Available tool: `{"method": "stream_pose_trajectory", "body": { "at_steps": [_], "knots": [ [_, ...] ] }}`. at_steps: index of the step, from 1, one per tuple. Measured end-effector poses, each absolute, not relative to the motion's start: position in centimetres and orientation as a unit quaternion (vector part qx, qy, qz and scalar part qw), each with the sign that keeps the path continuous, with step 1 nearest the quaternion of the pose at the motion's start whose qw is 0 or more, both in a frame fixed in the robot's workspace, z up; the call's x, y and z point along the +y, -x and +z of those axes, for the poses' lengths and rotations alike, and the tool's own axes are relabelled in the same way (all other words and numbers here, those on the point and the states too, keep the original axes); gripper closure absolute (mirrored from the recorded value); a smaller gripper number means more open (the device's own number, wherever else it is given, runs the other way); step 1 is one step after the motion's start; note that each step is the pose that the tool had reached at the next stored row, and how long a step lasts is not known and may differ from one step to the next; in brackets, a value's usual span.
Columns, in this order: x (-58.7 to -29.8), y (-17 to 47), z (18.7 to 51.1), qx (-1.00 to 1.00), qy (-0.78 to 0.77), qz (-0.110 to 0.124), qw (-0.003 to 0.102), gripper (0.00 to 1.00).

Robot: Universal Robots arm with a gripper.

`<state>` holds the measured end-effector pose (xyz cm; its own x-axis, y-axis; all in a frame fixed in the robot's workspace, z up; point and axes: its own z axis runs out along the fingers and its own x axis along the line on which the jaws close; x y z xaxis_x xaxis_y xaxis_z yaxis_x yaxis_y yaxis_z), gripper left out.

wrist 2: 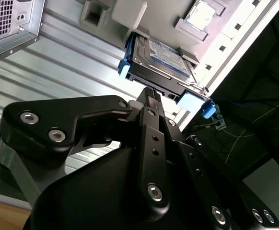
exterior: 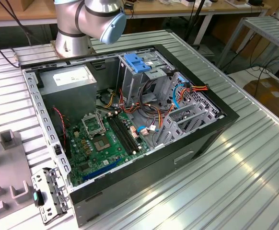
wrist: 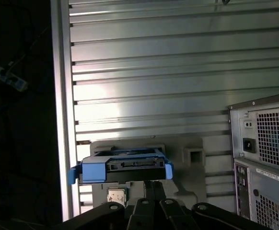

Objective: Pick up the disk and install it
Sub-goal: 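Reach for the disk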

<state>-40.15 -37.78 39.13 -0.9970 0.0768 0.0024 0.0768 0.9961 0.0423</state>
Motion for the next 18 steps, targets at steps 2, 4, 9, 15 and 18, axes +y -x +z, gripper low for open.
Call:
{"method": "stream_pose_trajectory", "body": {
  "at_steps": [2, 4, 9, 15, 18],
  "knots": [
    [-37.8, 40.6, 39.1, -0.999, 0.038, -0.021, 0.000, 0.89],
    [-37.7, 40.9, 39.1, -0.999, 0.038, -0.021, 0.000, 0.89],
    [-37.7, 41.9, 39.1, -0.999, 0.038, -0.021, 0.000, 0.89],
    [-37.6, 42.9, 39.1, -0.999, 0.038, -0.021, 0.000, 0.89],
    [-37.6, 43.5, 39.1, -0.999, 0.038, -0.021, 0.000, 0.89]
  ]
}}
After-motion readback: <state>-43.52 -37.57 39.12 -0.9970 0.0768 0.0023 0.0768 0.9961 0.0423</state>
